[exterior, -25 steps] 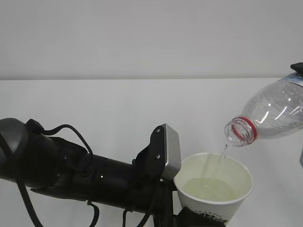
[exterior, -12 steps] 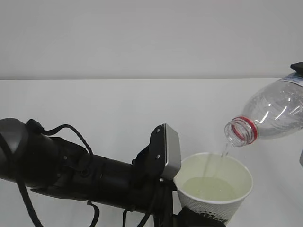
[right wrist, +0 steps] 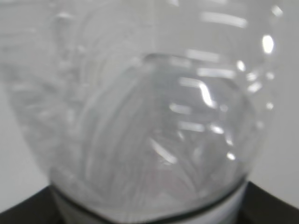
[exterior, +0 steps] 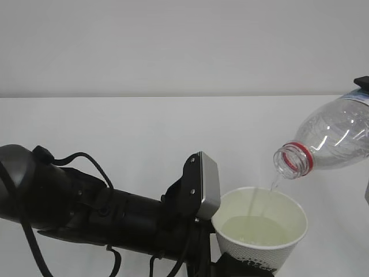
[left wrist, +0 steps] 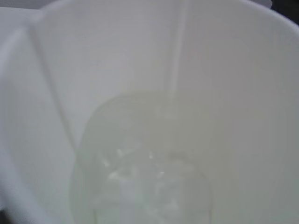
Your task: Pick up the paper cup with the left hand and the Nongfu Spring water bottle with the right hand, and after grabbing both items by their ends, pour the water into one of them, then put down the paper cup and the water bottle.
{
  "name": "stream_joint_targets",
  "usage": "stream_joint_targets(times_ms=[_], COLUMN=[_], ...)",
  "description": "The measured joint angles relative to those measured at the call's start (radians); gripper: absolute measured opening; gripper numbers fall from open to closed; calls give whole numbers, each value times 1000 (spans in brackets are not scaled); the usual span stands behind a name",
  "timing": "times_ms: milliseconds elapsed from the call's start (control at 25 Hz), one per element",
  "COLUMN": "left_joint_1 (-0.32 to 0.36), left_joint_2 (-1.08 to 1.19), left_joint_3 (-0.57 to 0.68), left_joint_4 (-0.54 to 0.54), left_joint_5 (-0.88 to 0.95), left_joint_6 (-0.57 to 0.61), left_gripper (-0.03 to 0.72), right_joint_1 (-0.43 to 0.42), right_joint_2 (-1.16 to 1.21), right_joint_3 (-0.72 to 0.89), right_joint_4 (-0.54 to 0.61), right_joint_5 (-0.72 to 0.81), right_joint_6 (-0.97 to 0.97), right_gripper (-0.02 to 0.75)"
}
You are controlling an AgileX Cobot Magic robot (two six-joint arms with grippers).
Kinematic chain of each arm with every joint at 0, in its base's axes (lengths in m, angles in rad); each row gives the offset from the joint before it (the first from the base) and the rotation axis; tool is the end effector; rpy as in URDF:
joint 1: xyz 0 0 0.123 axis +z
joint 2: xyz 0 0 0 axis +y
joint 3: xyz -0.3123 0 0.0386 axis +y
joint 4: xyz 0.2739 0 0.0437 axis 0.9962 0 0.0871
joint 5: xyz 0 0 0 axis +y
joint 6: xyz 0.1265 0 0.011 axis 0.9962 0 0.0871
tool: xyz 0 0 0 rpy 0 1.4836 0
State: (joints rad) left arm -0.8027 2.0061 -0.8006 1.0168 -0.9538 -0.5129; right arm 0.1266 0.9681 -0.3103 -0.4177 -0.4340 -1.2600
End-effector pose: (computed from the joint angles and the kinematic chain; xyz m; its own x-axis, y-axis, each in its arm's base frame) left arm 0.2052 -0.3391 0.1074 -0.0879 0.3365 -0.9376 0.9946 -0.0223 -0.1013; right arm 0.2170 0.0494 0.2481 0.3025 -0.9522 0.0421 -0.1463 -0.0901 -0.9851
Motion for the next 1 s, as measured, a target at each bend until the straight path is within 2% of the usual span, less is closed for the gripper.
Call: stream_joint_targets(times_ms=[1000], left_joint_1=[0], left_joint_2=[0], left_joint_3=[0], left_joint_4=[-2], left_joint_5=[0], left_joint_6=[0], left_gripper=[501], right_joint_1=[0], right_joint_2=[-2], right_joint_3=[0], right_joint_4=[0], right_joint_5=[-2], right_joint_6=[0], right_gripper=[432])
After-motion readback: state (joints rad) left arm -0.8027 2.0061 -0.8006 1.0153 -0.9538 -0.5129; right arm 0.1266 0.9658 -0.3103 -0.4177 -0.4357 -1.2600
